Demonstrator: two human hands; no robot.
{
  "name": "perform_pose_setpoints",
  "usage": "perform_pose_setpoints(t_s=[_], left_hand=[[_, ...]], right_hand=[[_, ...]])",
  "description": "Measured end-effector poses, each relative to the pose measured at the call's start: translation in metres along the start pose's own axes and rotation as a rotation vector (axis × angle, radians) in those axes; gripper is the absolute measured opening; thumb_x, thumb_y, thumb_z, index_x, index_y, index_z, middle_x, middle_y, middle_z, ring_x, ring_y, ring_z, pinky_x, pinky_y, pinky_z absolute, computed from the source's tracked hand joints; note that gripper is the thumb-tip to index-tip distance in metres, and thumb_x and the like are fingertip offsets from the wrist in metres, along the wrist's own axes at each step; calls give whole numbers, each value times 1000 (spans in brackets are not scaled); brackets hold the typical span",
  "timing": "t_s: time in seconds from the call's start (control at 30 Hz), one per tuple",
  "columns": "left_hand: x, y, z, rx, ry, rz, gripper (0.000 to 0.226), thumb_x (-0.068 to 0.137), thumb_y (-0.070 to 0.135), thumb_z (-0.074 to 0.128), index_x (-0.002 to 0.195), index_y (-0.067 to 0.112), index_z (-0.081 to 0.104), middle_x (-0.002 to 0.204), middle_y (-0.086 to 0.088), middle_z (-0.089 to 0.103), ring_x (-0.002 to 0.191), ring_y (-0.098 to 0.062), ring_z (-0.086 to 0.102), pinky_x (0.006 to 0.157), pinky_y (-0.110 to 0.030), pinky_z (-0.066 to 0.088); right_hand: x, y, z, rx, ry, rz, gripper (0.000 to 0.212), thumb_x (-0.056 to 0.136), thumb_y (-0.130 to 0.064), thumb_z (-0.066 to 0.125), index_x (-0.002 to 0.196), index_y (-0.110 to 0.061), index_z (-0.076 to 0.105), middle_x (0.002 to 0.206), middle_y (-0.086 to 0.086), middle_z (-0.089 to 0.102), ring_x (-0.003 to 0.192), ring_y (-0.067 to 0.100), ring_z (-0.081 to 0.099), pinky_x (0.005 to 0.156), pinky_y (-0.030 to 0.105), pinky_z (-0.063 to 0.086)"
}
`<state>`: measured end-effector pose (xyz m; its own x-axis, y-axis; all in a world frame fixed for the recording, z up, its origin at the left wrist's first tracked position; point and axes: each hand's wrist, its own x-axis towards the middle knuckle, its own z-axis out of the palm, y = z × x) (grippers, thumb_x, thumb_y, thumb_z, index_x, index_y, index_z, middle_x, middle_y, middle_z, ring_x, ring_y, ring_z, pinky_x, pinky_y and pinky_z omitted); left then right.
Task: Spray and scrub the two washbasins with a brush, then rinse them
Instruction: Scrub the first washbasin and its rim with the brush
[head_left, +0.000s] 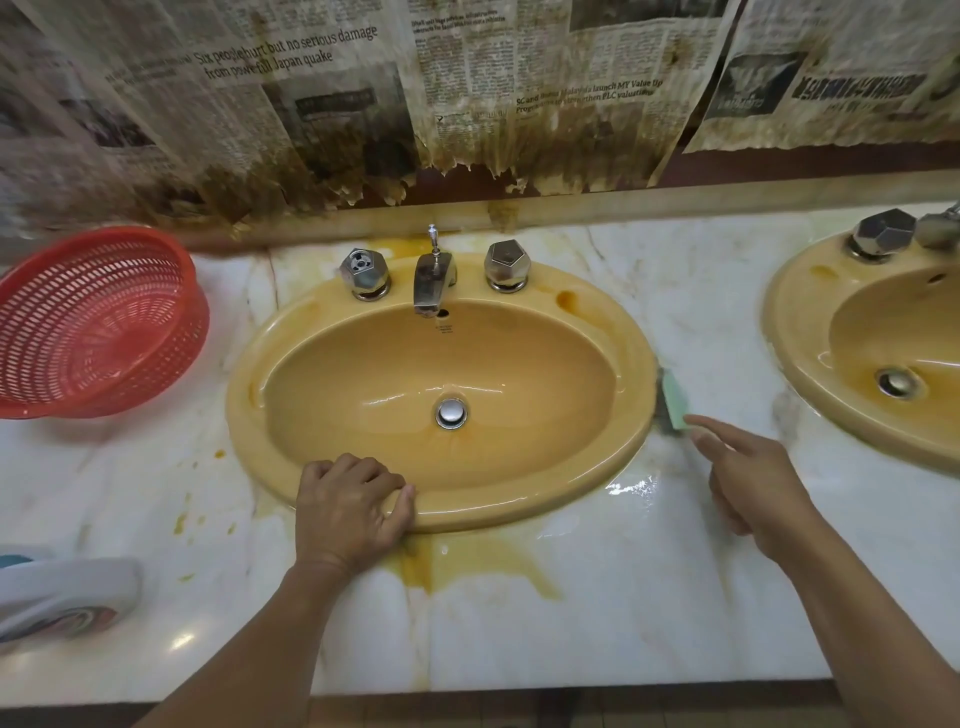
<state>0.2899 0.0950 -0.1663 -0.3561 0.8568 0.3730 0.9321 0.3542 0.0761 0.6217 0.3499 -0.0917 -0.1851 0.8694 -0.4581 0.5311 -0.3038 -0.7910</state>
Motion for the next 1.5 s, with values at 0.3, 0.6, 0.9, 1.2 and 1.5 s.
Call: perform_pose_setpoints(t_s=[0.3,0.6,0.9,1.2,1.5], left_hand=[[0,-2,0,-18,-8,-1,35,91,42,51,68,27,73,71,10,66,68,-23,61,72,-38,37],[0,-4,1,-43,15,-5,35,92,39,50,67,26,71,70,10,64,66,-22,59,74,-39,40],[2,-3,-1,-41,13,-5,33,91,37,51,66,26,71,69,10,63,65,-22,58,76,-39,41],[3,-4,-2,-52,24,-25,32,89,33,52,63,24,68,66,10,61,63,-21,57,75,-37,39],[2,-6,-1,-40,-8,-37,30,89,31,53,63,24,67,68,10,62,64,-21,56,76,-36,40]], right_hand=[[73,-47,26,-400,155,-210,35,98,-34,52,129,-31,68,125,5,70,121,35,56,99,42,50],[49,-33,24,-633,177,-215,37,103,-34,44,135,-29,62,124,10,69,123,40,49,92,46,47],[63,-38,37,-812,273,-374,35,103,-34,44,130,-23,63,101,18,68,97,43,62,74,43,46],[77,-65,32,-784,314,-482,24,99,-25,52,112,-14,69,85,15,60,81,43,60,65,39,45],[64,-70,54,-744,231,-434,30,100,-31,54,123,-23,71,102,17,72,98,43,63,76,46,53]])
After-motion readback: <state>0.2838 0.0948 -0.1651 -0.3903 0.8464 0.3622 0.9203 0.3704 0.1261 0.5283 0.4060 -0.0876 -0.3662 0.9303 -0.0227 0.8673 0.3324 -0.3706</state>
